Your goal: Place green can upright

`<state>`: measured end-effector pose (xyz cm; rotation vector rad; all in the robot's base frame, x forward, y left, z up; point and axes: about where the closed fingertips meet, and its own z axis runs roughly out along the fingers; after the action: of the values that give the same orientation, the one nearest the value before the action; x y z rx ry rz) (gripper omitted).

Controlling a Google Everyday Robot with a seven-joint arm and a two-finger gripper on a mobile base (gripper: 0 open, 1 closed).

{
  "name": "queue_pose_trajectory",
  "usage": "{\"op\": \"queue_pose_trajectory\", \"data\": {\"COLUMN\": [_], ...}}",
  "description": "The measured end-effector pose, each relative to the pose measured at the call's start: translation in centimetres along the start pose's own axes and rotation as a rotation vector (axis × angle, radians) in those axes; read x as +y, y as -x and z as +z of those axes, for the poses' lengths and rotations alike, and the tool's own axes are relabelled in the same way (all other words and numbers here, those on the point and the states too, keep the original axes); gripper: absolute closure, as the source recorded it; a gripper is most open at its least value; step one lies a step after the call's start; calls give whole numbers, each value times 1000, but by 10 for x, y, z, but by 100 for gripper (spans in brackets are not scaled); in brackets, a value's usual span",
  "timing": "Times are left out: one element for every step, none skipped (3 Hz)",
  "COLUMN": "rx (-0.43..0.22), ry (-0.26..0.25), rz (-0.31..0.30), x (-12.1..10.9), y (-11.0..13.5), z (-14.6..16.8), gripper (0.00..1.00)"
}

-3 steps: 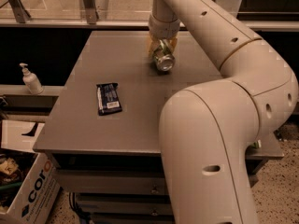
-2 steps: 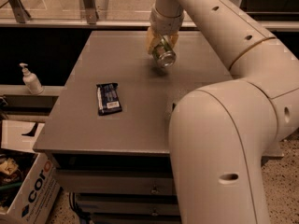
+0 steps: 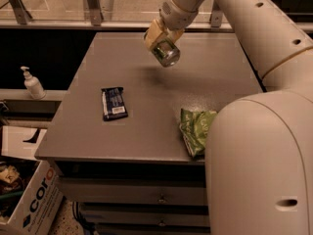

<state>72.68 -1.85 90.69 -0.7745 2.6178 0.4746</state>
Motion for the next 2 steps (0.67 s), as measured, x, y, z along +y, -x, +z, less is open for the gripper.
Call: {"op": "queue_pose_trajectory", "data": {"rx": [-67,-142], "ry": [141,264], "rz": [-117,-242], "x": [28,51], "y": [3,5], "z": [-18,-34], "gripper": [100,100]}}
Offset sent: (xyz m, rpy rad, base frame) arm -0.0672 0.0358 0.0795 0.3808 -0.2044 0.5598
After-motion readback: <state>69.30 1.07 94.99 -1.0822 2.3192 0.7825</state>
